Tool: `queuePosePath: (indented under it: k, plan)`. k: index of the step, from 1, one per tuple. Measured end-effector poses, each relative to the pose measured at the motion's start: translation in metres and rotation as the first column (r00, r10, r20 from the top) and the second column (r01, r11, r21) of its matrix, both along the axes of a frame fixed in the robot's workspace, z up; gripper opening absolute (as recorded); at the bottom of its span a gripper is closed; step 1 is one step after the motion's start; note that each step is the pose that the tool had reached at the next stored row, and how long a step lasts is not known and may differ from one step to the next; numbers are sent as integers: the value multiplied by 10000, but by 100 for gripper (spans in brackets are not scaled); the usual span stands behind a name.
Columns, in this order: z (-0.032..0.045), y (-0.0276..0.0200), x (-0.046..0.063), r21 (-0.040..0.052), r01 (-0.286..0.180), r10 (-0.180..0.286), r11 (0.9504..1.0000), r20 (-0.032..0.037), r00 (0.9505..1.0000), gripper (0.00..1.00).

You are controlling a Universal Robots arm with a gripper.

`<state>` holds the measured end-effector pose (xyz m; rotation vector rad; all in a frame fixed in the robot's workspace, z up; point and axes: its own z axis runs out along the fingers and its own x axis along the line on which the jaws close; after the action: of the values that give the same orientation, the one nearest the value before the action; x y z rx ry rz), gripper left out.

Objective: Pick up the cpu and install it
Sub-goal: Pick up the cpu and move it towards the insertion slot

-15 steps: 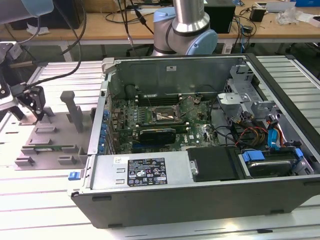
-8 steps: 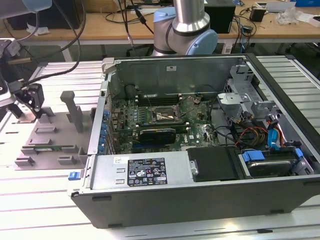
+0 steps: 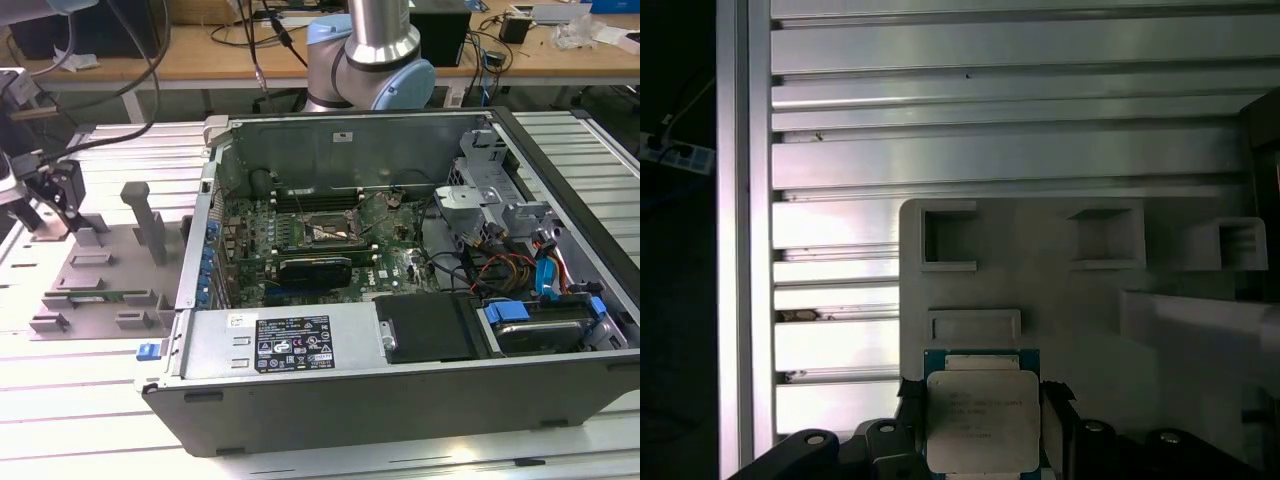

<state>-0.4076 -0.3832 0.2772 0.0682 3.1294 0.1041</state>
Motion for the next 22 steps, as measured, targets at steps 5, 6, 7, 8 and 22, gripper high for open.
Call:
queuePosePath:
  k: [5,6,7,8,22]
  plan:
    - [46,0,0,0,0,0,10000,1,10000,55]
    - [58,0,0,0,0,0,10000,1,10000,55]
    - [67,0,0,1,0,0,10000,1,10000,55]
    - [81,0,0,0,0,0,10000,1,10000,55]
    - [227,0,0,0,0,0,10000,4,10000,55]
